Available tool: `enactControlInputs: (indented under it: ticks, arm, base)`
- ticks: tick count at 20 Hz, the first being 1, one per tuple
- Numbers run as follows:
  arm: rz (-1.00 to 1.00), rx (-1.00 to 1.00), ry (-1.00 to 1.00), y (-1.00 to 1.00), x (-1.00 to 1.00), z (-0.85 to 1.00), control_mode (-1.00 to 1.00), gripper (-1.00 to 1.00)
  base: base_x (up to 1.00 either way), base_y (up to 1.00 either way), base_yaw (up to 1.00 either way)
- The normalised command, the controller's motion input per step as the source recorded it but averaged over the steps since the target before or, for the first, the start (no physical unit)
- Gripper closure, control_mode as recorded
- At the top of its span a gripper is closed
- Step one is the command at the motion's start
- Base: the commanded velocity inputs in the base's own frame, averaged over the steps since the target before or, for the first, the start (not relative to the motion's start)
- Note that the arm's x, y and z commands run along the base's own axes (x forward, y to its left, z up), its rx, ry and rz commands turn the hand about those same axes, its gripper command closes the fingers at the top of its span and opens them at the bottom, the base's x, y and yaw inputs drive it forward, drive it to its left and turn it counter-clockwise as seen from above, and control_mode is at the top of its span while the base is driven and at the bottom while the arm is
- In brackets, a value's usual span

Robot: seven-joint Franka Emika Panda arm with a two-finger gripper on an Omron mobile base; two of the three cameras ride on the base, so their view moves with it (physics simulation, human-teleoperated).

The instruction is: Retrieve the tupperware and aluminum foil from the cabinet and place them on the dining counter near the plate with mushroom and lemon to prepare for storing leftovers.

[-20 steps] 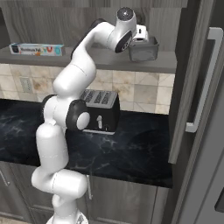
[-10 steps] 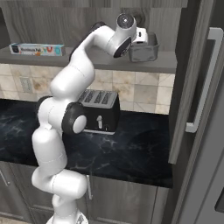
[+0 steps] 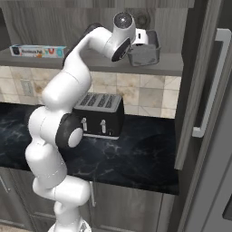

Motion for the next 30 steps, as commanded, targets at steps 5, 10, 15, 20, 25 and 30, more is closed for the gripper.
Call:
enactControlInputs:
  ticks: [5,10,15,20,25,30]
  arm:
    - [0.09,-0.02,0.22,0.56,-0.80,0.07,-1.00,1.00]
    - [0.13,-0.03,0.10,0.57,-1.00,0.00,-1.00,1.00]
    - [0.15,-0.01,0.01,0.48,-1.00,0.00,-1.00,1.00]
    - [0.15,0.00,0.00,0.44,-1.00,-0.05,-1.00,1.00]
    - [0.13,0.00,0.01,0.47,-1.00,-0.07,-1.00,1.00]
    - [0.13,-0.02,0.12,0.51,-1.00,-0.38,-1.00,1.00]
  base:
    - [0.00,0.00,0.00]
    - [0.00,0.00,0.00]
    - [0.00,0.00,0.00]
    - [0.00,0.00,0.00]
    - [0.00,0.00,0.00]
    - [0.00,0.00,0.00]
